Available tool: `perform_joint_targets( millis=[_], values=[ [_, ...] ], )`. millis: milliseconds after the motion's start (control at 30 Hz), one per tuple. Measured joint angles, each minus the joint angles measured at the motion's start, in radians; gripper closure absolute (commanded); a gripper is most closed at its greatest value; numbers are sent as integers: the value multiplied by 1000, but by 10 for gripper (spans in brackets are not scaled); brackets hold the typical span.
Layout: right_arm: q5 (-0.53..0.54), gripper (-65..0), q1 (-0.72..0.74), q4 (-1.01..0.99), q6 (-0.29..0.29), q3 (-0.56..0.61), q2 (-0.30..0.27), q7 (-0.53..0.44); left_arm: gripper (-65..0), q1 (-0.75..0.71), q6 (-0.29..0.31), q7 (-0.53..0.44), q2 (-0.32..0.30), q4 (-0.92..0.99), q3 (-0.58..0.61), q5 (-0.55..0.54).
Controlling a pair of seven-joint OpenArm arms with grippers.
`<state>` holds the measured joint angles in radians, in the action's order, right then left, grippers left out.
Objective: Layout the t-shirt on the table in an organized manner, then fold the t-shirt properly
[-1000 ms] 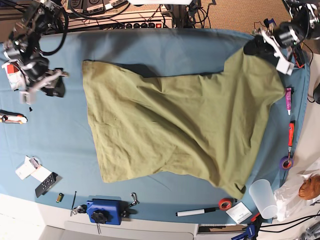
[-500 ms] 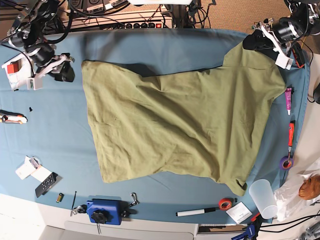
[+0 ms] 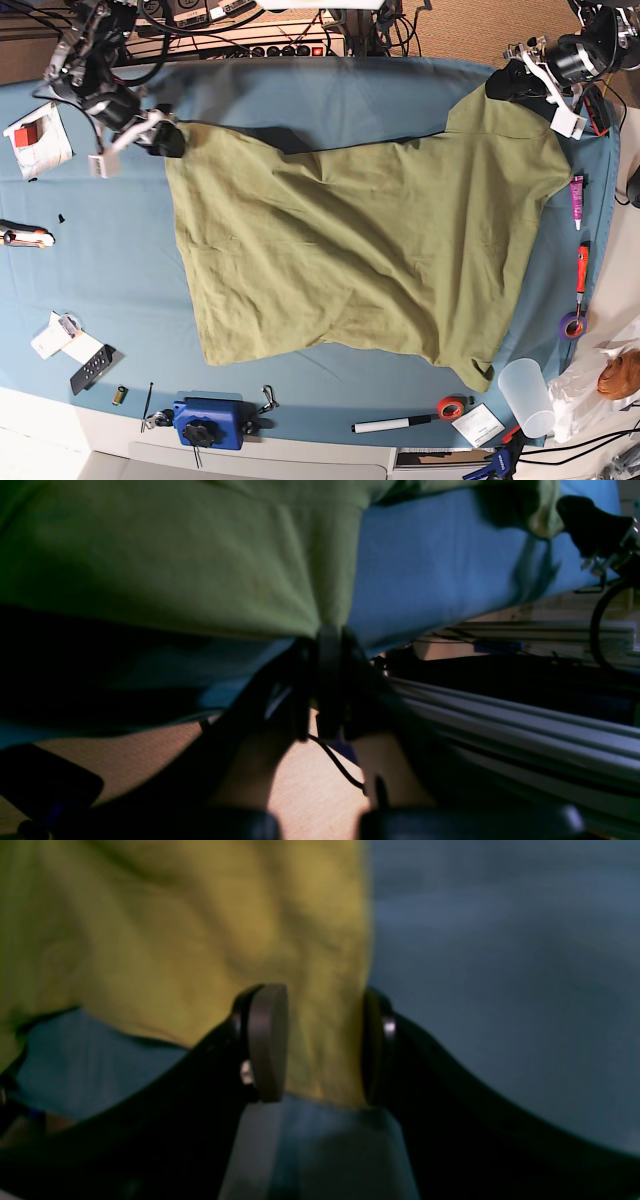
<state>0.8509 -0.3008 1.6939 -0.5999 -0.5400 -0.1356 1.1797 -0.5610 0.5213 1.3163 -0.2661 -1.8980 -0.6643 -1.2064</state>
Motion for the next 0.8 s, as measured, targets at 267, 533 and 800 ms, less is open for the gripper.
perform_joint_targets(
  millis=[267, 533, 800],
  values=[
    [-101, 0, 18, 0, 17, 25, 0, -31, 0, 0, 0, 0, 0, 0, 0, 0],
    [-137, 0, 18, 0, 13, -10, -47, -27, 0, 0, 0, 8, 0, 0, 0, 1],
    [-72, 0, 9, -3, -29, -130, -47, 67, 0, -53, 0, 26, 0, 0, 0, -3]
  ],
)
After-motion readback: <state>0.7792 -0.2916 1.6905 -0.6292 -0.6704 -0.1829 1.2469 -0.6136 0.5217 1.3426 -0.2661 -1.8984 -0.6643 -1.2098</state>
